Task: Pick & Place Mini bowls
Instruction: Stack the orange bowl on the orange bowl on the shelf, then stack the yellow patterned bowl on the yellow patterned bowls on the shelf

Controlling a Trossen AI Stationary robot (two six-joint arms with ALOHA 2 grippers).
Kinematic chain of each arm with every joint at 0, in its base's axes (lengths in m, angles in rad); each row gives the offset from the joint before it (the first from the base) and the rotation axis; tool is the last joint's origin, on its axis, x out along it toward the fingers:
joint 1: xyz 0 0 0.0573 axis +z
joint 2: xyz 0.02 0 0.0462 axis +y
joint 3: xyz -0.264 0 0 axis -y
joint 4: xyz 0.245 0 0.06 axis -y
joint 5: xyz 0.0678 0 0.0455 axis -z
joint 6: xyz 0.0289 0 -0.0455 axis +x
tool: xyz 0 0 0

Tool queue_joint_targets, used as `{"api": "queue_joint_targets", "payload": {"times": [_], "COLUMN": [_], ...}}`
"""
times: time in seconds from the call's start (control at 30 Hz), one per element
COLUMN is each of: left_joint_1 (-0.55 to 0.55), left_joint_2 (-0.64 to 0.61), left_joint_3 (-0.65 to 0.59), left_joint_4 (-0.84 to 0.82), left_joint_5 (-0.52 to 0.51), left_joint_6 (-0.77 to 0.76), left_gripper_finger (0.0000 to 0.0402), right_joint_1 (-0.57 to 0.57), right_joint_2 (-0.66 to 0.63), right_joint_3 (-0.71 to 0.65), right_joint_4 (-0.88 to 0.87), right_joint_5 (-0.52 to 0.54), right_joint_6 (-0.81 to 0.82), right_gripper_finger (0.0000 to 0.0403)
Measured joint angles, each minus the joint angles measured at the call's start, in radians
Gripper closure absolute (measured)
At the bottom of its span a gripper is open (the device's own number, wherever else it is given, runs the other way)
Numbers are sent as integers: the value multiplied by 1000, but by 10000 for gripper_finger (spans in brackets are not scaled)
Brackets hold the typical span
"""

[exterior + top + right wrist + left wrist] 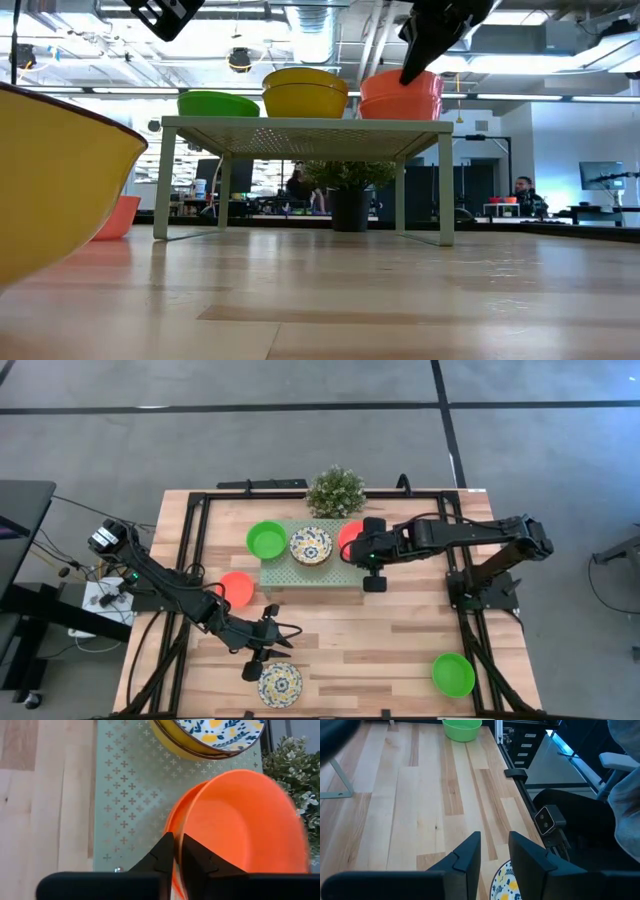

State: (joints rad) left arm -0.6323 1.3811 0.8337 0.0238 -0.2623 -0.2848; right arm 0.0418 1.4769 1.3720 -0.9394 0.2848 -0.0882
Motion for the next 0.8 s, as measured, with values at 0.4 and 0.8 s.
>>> {"api": "queue_joint_targets", "payload": {"times": [0.4,0.8], "left_joint_1": [0,0], "left_joint_2": [0,0], "left_joint_3": [0,0], "left_joint_4": [0,0], "left_joint_5": [0,0], "left_joint_6": [0,0], "left_gripper_finger": [301,301], "right_joint_1": [0,22], "right_joint_2": [0,0], "right_joint_3": [0,0], "right_joint_4": [1,1], "right_joint_5": [0,1], "right_joint_6": [4,30], "right_gripper_finger": [342,341]}}
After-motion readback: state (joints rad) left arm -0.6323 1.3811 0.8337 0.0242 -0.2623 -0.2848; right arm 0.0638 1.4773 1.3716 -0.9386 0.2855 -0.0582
